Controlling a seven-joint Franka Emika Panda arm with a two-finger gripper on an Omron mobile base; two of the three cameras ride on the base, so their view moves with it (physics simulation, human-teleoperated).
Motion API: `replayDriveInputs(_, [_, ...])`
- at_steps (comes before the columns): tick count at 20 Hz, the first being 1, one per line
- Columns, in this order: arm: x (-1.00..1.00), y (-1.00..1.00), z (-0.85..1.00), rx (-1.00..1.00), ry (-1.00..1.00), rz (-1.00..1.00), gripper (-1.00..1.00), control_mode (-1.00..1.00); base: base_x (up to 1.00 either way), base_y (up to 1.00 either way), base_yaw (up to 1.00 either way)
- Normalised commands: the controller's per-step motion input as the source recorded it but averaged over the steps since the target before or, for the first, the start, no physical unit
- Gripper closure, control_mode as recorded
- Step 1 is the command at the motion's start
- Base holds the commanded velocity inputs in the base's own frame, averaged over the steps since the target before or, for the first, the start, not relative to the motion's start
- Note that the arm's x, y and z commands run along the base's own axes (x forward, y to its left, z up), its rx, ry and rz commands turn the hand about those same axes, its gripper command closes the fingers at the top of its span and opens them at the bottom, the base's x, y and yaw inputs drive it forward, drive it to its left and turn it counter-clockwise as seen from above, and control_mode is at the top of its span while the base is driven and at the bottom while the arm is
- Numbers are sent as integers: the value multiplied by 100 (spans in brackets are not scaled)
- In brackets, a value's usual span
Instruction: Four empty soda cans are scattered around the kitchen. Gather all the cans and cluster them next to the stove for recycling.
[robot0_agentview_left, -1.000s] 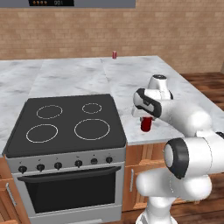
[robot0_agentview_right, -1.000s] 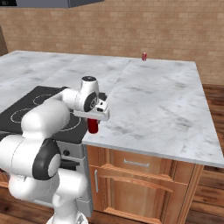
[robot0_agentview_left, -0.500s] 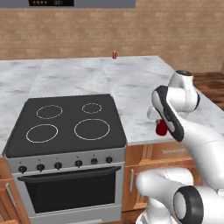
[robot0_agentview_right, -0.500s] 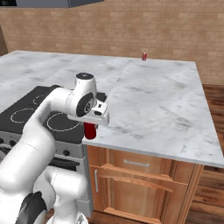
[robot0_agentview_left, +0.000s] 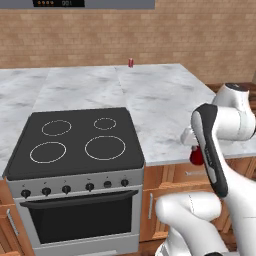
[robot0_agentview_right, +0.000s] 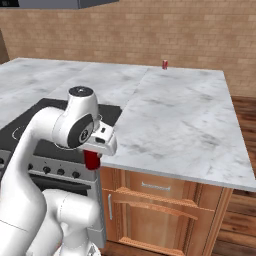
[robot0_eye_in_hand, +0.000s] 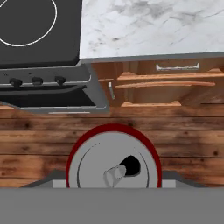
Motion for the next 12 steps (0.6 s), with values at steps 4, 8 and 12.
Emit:
replayDriveInputs(4, [-73, 7, 34, 9, 0, -4, 100, -100, 0, 0, 0])
replayDriveInputs(8, [-69, 5, 35, 8, 0, -4, 100, -100, 0, 0, 0])
replayDriveInputs(12, [-37, 0, 18, 4, 0, -2, 100, 100, -39, 0, -2])
